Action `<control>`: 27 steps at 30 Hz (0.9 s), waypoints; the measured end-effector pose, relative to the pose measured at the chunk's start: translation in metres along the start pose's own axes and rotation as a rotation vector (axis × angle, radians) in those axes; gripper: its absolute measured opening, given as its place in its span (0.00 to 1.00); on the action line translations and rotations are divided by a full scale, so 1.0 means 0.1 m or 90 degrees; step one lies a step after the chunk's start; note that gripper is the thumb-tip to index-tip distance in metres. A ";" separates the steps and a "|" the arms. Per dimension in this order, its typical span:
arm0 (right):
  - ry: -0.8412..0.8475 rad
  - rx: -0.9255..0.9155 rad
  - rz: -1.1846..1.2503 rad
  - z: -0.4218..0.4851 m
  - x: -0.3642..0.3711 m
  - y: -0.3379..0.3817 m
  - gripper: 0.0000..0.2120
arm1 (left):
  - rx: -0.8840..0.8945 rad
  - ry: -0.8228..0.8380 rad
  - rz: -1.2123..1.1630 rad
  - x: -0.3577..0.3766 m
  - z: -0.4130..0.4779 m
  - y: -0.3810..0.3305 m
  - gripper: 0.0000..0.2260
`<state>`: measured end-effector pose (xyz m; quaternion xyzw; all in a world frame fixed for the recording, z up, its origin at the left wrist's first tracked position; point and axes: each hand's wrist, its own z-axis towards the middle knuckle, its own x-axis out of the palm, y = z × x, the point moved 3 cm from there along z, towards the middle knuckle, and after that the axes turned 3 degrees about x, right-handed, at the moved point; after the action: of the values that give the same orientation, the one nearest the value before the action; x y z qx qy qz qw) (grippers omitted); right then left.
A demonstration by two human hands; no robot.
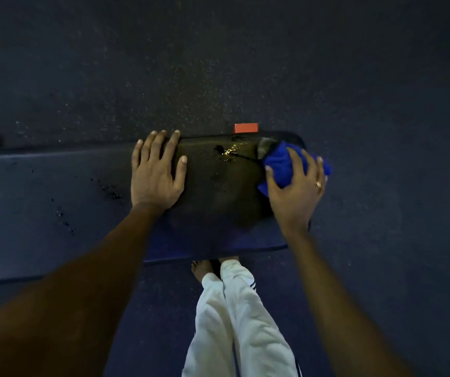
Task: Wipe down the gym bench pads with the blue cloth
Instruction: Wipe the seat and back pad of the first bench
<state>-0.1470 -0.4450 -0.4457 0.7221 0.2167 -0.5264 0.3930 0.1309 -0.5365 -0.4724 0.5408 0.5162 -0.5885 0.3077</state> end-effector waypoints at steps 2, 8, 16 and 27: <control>0.002 0.058 -0.005 -0.10 0.02 -0.06 0.29 | -0.003 -0.005 0.004 0.01 -0.01 0.02 0.26; 0.057 -0.090 -0.022 0.52 0.15 0.49 0.28 | -0.010 0.002 -0.008 0.03 0.02 0.03 0.26; -0.005 0.141 0.050 -0.91 0.05 -0.36 0.29 | -0.046 0.058 -0.093 -0.11 0.14 -0.16 0.25; -0.111 0.312 0.145 -1.08 0.17 -0.22 0.28 | 0.264 0.102 0.082 0.23 0.60 -1.00 0.26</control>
<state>-0.0930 -0.3473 -0.4539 0.7673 -0.0339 -0.5756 0.2807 0.0143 -0.5609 -0.4737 0.6692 0.3714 -0.6165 0.1848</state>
